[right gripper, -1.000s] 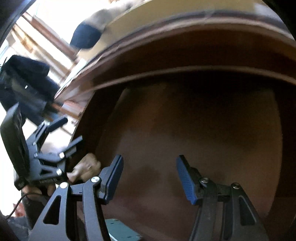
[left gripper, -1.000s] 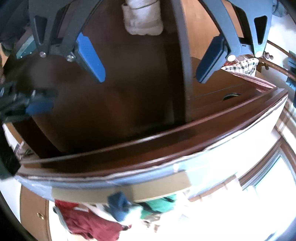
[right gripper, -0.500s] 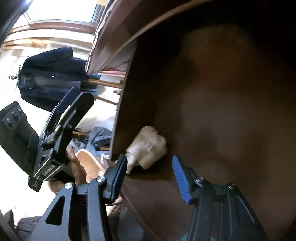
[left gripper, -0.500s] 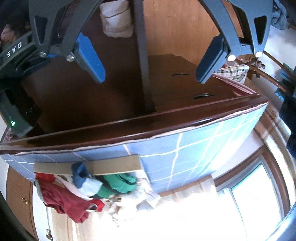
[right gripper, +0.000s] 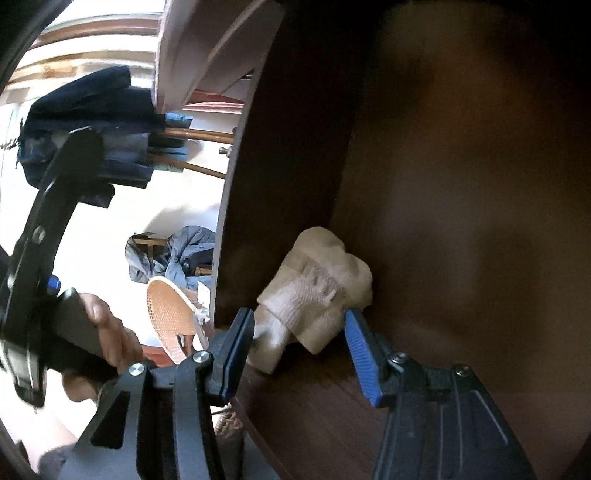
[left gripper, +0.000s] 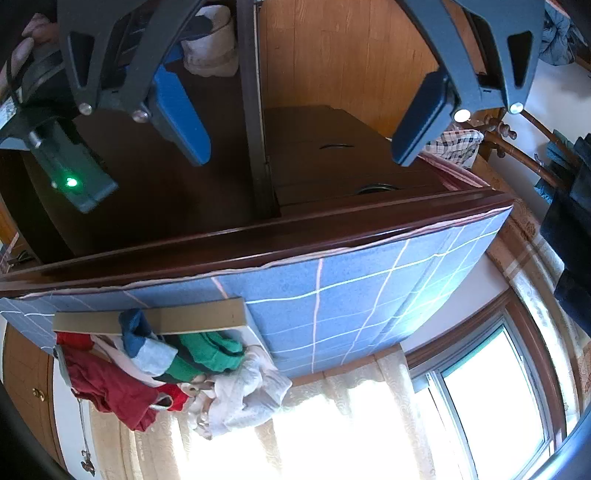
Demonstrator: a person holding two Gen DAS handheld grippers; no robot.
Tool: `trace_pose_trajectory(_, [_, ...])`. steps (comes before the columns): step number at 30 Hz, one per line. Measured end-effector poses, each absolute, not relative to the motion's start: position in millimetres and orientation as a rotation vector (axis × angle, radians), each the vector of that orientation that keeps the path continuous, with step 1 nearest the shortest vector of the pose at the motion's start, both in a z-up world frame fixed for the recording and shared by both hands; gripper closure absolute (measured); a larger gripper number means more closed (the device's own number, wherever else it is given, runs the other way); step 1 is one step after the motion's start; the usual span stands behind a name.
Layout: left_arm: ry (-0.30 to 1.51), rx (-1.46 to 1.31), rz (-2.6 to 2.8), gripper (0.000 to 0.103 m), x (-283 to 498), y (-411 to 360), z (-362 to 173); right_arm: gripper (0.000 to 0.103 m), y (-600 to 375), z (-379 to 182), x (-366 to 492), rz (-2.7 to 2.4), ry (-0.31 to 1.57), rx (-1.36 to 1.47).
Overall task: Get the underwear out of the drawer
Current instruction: 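Lower the right gripper into the drawer toward the beige sock, then grasp the beige sock with the right gripper and lift it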
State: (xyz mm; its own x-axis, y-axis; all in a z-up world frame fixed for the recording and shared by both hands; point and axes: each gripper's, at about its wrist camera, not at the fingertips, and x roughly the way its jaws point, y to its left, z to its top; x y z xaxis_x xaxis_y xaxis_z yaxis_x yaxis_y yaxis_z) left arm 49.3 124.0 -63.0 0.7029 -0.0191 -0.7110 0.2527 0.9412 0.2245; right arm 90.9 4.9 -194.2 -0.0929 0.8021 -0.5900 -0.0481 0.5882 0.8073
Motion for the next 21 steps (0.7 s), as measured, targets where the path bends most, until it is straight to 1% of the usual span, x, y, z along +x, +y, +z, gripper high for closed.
trace_pose_trajectory(10, [0.784,0.307,-0.135,0.003,51.4,130.6,-65.3,0.049,21.1,-199.1,89.9,0.733,1.582,0.667])
trace_pose_trajectory(11, [0.783,0.306,-0.133,0.003,51.1,131.2,-65.3,0.055,21.8,-200.9,89.5,0.733,1.588,0.678])
trace_pose_trajectory(13, [0.779,0.302,-0.129,0.003,50.7,133.1,-64.5,0.074,22.1,-204.7,86.9,0.737,1.599,0.692])
trace_pose_trajectory(16, [0.782,0.281,-0.14,0.003,51.6,132.7,-64.1,0.084,15.9,-206.0,86.2,0.745,1.581,0.714])
trace_pose_trajectory(17, [0.785,0.277,-0.148,0.003,51.8,131.1,-64.5,0.087,15.0,-203.8,85.7,0.741,1.563,0.704])
trace_pose_trajectory(21, [0.793,0.304,-0.172,0.003,52.1,114.7,-71.1,0.088,0.3,-197.3,84.9,0.698,1.501,0.692])
